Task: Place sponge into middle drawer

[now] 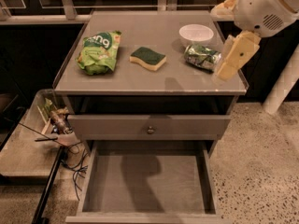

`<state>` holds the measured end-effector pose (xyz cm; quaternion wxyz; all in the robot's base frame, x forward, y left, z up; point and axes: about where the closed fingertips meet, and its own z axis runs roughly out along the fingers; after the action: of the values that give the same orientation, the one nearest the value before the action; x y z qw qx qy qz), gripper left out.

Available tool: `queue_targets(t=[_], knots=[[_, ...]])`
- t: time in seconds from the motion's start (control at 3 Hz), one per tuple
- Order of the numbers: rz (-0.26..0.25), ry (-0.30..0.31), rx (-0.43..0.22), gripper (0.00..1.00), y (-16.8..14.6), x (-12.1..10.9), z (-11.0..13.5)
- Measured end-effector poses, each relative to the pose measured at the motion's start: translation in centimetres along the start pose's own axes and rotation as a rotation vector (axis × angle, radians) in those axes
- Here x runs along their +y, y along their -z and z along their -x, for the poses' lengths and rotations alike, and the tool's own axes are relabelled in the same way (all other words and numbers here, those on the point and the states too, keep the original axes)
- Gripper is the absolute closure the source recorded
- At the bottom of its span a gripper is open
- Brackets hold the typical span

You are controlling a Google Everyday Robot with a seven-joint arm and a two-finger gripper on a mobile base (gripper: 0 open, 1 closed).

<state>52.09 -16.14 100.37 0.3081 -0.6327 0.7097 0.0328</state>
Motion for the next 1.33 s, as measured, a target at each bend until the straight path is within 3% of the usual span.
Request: queue_targets(t=[0.33,1.0,1.33], knots=[[0.006,-0.024,-0.12,0.0,-0.6,-2.5,2.1],[0.01,-0.027,-0.135,0.0,-1.8,-2.7,2.7],[0.014,-0.048,-0.177,0.0,-3.7,-3.2,3.0]])
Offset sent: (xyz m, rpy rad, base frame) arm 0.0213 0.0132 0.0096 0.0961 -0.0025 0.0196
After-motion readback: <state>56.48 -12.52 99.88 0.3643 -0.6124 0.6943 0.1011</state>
